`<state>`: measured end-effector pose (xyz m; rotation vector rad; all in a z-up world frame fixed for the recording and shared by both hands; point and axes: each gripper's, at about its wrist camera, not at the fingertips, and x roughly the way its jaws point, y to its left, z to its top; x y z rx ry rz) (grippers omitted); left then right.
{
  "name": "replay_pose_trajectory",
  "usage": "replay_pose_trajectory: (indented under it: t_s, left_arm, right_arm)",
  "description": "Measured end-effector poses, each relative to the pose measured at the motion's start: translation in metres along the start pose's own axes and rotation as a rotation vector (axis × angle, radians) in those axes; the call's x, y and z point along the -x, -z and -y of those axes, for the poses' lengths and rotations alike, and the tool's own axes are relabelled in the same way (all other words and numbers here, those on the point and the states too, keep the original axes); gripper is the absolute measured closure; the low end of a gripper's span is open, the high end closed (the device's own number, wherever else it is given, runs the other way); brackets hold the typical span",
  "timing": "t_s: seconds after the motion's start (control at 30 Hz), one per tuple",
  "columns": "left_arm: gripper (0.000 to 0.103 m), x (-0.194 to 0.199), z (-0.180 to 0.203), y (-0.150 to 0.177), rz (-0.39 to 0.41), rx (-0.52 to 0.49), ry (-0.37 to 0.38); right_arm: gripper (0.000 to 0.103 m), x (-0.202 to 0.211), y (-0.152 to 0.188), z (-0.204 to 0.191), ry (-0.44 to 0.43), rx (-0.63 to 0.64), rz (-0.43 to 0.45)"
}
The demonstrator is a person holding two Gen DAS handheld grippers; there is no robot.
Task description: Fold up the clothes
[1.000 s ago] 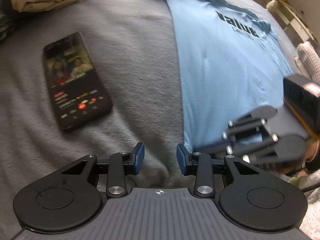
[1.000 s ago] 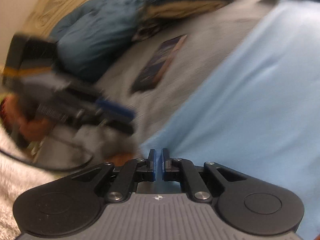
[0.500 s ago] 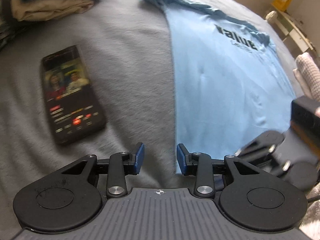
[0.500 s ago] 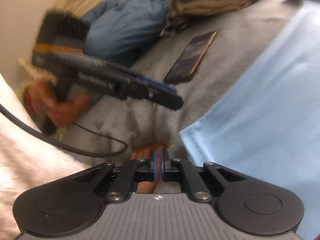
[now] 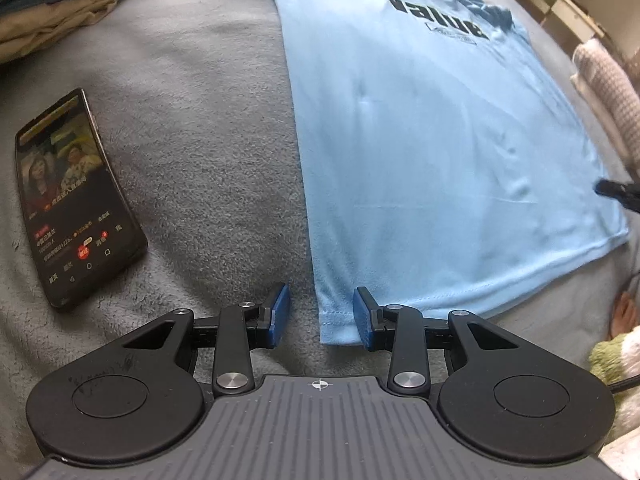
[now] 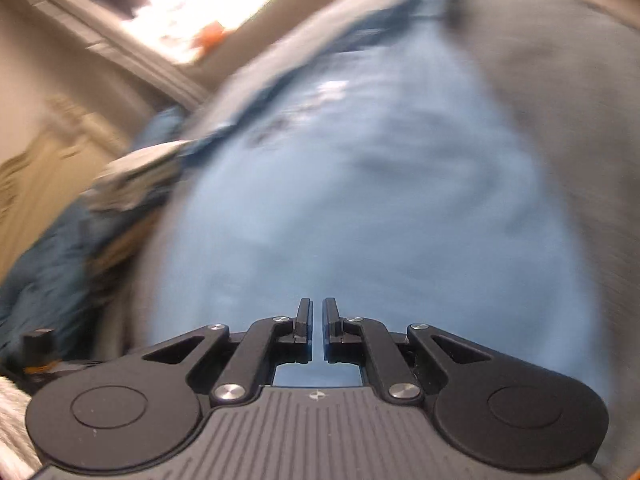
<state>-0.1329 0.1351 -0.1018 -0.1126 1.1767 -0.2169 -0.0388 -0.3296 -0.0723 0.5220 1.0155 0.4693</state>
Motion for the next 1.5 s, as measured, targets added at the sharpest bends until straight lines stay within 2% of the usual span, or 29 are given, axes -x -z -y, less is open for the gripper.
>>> replay_pose_trajectory:
  t_s: [0.2, 0.33, 0.4, 0.47, 0.6, 0.73, 0.93, 1.0, 1.13, 1.3, 1.4, 1.5]
  left_arm:
    - [0.068, 0.002, 0.002, 0.000, -0.010, -0.007, -0.018]
    - [0.068, 0.003, 0.002, 0.001, -0.011, -0.016, -0.024]
    - [0.068, 0.004, 0.003, 0.001, -0.010, -0.016, -0.026]
    - [0.068, 0.005, 0.004, 0.001, -0.011, -0.015, -0.028]
    - [0.068, 0.017, 0.006, 0.001, 0.007, -0.020, -0.043]
    - [0.068, 0.028, 0.009, 0.000, 0.056, -0.049, -0.040]
    - [0.068, 0.011, 0.017, -0.002, 0.019, -0.073, 0.016]
    - [0.068, 0.005, 0.018, 0.001, 0.007, -0.077, 0.015]
    - [0.068, 0.010, 0.015, 0.006, 0.005, -0.071, 0.027]
    - [0.068, 0.028, 0.006, 0.011, 0.005, -0.065, 0.034]
    - [0.068, 0.039, 0.002, 0.004, 0.041, -0.062, 0.032]
    - [0.068, 0.040, 0.006, -0.011, 0.091, -0.074, 0.028]
  right_arm:
    - [0.100, 0.059, 0.044, 0.054, 0.216, -0.098, 0.023]
    - [0.098, 0.097, 0.048, 0.066, 0.344, -0.107, 0.075]
    - [0.098, 0.108, 0.047, 0.066, 0.345, -0.099, 0.116]
    - [0.098, 0.112, 0.043, 0.060, 0.298, -0.111, 0.153]
    - [0.098, 0.094, 0.034, 0.037, 0.204, -0.048, 0.163]
    - [0.098, 0.062, 0.027, 0.015, 0.137, 0.018, 0.107]
    - [0.098, 0.028, 0.031, 0.002, 0.099, 0.048, 0.014]
    - [0.098, 0.029, 0.036, 0.008, 0.128, 0.041, -0.011]
    - [0.100, 0.038, 0.047, 0.025, 0.244, 0.025, -0.077]
    - [0.098, 0.070, 0.047, 0.024, 0.322, 0.029, -0.056]
    - [0.098, 0.082, 0.037, 0.017, 0.319, 0.043, -0.002]
    - [0.098, 0.075, 0.019, 0.002, 0.279, 0.085, 0.043]
